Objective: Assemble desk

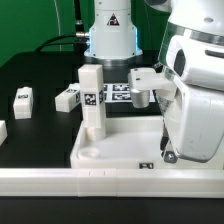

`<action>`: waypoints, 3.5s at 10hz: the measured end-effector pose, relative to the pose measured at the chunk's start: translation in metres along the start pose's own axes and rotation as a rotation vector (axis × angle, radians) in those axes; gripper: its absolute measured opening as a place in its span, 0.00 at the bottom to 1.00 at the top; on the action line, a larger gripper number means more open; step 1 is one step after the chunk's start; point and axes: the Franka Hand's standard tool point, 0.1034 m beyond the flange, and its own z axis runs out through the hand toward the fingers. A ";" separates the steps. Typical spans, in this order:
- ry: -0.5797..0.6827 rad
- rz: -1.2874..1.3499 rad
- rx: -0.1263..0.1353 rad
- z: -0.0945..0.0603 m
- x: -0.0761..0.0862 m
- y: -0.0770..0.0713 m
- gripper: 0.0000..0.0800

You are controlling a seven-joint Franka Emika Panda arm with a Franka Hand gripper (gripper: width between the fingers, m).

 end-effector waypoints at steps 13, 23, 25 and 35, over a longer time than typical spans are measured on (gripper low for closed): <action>-0.041 0.078 -0.037 -0.032 -0.034 0.009 0.81; -0.020 1.085 0.019 -0.032 -0.071 0.002 0.81; 0.050 1.374 0.110 -0.024 -0.100 -0.002 0.81; 0.040 1.884 0.318 -0.001 -0.176 -0.051 0.81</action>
Offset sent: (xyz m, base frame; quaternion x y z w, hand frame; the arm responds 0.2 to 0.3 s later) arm -0.0083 -0.0283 0.0342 -0.0078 -0.0540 -0.0034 0.9985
